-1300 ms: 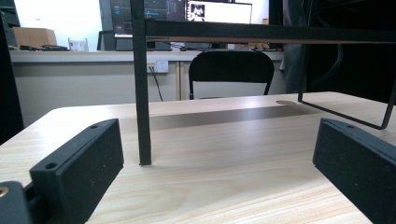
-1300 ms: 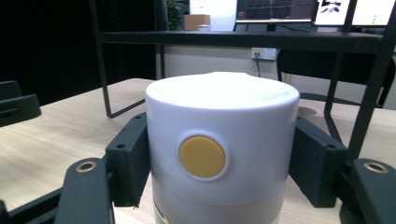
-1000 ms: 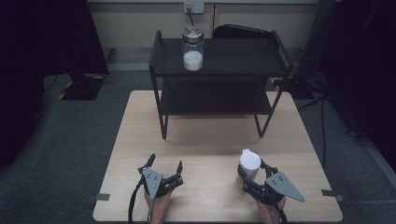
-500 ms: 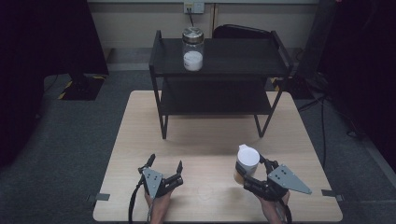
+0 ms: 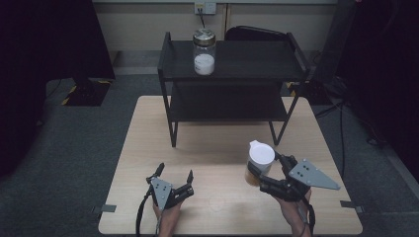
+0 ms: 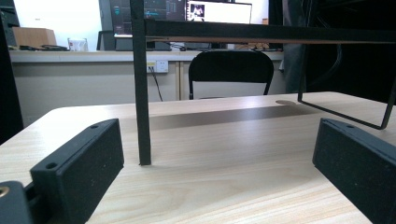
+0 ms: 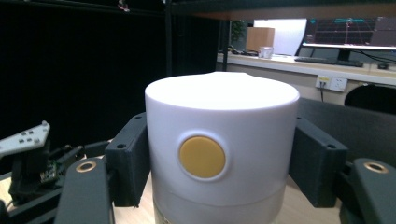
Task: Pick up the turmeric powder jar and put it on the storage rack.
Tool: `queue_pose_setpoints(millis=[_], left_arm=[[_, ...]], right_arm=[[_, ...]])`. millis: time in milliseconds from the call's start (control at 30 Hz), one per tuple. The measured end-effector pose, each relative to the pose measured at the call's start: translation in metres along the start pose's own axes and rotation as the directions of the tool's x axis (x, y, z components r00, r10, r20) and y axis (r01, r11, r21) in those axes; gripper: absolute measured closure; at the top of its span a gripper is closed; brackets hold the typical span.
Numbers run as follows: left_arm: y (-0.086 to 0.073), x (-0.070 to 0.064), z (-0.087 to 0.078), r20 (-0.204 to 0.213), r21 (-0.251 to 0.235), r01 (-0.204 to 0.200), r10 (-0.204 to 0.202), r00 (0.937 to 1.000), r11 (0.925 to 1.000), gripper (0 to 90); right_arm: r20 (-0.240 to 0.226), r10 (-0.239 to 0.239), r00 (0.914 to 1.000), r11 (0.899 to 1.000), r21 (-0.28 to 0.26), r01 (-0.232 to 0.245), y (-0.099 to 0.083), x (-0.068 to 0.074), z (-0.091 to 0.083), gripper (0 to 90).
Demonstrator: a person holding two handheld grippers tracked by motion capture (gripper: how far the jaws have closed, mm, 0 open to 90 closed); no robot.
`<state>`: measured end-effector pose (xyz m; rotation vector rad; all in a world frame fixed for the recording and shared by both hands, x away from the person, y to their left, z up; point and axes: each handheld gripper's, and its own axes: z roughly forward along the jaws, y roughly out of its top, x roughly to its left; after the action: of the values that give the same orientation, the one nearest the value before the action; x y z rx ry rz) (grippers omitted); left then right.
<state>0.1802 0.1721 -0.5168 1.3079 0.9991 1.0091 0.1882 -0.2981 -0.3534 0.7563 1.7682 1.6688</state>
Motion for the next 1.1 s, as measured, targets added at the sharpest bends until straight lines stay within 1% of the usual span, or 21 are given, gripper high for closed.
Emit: queue_pose_setpoints(millis=[33,67,100,167,200,233,267,300,400,433,500,567,667,833,1033,1100], left_arm=[[0.0,0.0,0.0,0.0,0.0,0.0,0.0,1.0,1.0,1.4],[0.0,0.0,0.0,0.0,0.0,0.0,0.0,1.0,1.0,1.4],[0.0,0.0,0.0,0.0,0.0,0.0,0.0,1.0,1.0,1.4],[0.0,0.0,0.0,0.0,0.0,-0.001,0.001,1.0,1.0,1.4],[0.0,0.0,0.0,-0.001,0.0,-0.001,0.001,1.0,1.0,1.4],[0.0,0.0,0.0,-0.001,0.0,-0.001,0.001,1.0,1.0,1.4],[0.0,0.0,0.0,-0.001,0.0,0.0,0.0,1.0,1.0,1.5],[0.0,0.0,0.0,-0.001,0.0,-0.001,0.001,1.0,1.0,1.5],[0.0,0.0,0.0,-0.001,0.0,-0.001,0.001,1.0,1.0,1.5],[0.0,0.0,0.0,-0.001,0.0,-0.001,0.001,1.0,1.0,1.5],[0.0,0.0,0.0,-0.001,0.0,-0.001,0.001,1.0,1.0,1.5],[0.0,0.0,0.0,-0.001,0.001,-0.001,0.001,1.0,1.0,1.7],[0.0,0.0,0.0,0.0,0.0,0.0,0.0,1.0,1.0,1.9],[0.0,0.0,0.0,0.002,0.0,0.0,0.0,1.0,1.0,1.9],[0.0,0.001,0.0,0.006,0.0,-0.001,0.001,1.0,1.0,1.8],[0.0,0.001,0.0,0.005,-0.001,-0.001,0.001,1.0,1.0,1.9]], right_arm=[[-0.011,-0.004,0.9999,1.0,0.002,0.004,0.006,-0.003,0.003,30.4],[-0.011,-0.004,0.9999,1.0,0.002,0.004,0.006,-0.003,0.003,30.4],[-0.025,-0.019,0.9995,1.0,0.006,0.019,0.014,-0.008,0.005,30.4],[-0.031,-0.031,0.999,0.999,0.01,0.031,0.02,-0.011,0.006,30.4],[-0.031,-0.031,0.999,0.999,0.01,0.031,0.02,-0.011,0.006,30.4],[-0.043,-0.034,0.9985,0.999,0.015,0.034,0.028,-0.017,0.007,30.4],[-0.049,-0.037,0.9981,0.999,0.014,0.038,0.031,-0.019,0.007,30.4],[-0.049,-0.037,0.9981,0.999,0.014,0.038,0.031,-0.019,0.007,30.4],[-0.062,-0.042,0.9972,0.999,-0.008,0.042,0.047,-0.028,0.007,30.4],[-0.062,-0.042,0.9972,0.999,-0.008,0.042,0.047,-0.028,0.007,30.4],[-0.074,-0.044,0.9963,0.999,-0.026,0.042,0.057,-0.033,0.009,30.4],[-0.07,-0.045,0.9965,0.998,-0.047,0.042,0.066,-0.033,0.012,30.4],[-0.079,-0.044,0.9959,0.997,-0.071,0.039,0.082,-0.037,0.018,30.4],[-0.075,-0.036,0.9965,0.994,-0.107,0.028,0.108,-0.043,0.029,30.4],[-0.041,-0.038,0.9985,0.993,-0.116,0.033,0.136,-0.045,0.045,30.4],[-0.027,-0.035,0.999,0.992,-0.123,0.031,0.142,-0.046,0.051,30.4]])
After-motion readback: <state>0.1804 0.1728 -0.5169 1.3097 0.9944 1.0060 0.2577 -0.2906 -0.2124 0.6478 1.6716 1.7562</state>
